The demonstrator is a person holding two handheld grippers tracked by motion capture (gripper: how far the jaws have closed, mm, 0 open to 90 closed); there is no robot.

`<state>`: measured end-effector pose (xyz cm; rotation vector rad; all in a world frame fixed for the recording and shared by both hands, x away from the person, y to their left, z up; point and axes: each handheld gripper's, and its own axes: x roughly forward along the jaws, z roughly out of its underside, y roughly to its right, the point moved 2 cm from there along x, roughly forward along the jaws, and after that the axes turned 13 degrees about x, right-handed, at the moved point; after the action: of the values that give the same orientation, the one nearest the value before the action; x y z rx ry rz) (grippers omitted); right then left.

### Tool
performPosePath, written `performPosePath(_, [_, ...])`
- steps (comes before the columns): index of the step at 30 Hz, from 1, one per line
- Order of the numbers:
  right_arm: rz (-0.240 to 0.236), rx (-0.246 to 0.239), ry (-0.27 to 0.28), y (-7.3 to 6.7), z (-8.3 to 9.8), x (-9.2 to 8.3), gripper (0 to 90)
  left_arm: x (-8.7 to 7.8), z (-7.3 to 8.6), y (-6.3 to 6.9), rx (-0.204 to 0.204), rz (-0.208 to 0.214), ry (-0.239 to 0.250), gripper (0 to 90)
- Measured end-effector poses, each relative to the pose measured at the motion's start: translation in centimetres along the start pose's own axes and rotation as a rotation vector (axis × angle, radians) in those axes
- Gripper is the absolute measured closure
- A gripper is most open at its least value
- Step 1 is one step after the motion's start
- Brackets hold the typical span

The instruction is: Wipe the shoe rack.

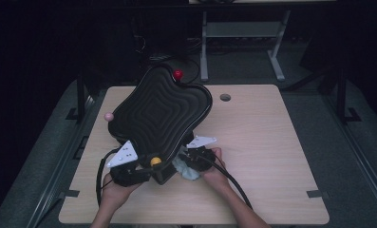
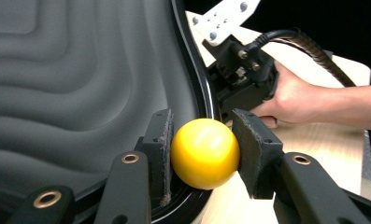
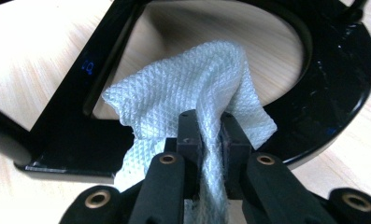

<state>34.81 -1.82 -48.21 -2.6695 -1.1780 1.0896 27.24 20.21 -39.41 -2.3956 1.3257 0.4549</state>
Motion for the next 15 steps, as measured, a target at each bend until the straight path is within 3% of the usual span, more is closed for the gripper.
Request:
performPosePath(8, [0.028,-0.020,0.001,-1.0,-0.1,0.5,82.2,-0.9,0.6,-0.9,-0.020,-0.062,-0.008,59.6])
performPosePath(10, [0.029,-0.018,0.001,-1.2,-0.1,0.6,82.3,-1.3,0.8,-1.2,-0.026,-0.097,-0.017,59.7])
performPosePath(15, [0.033,-0.027,0.001,-1.8,-0.3,1.1,82.2,-1.8,1.4,-2.1,-0.078,-0.160,-0.017,59.7])
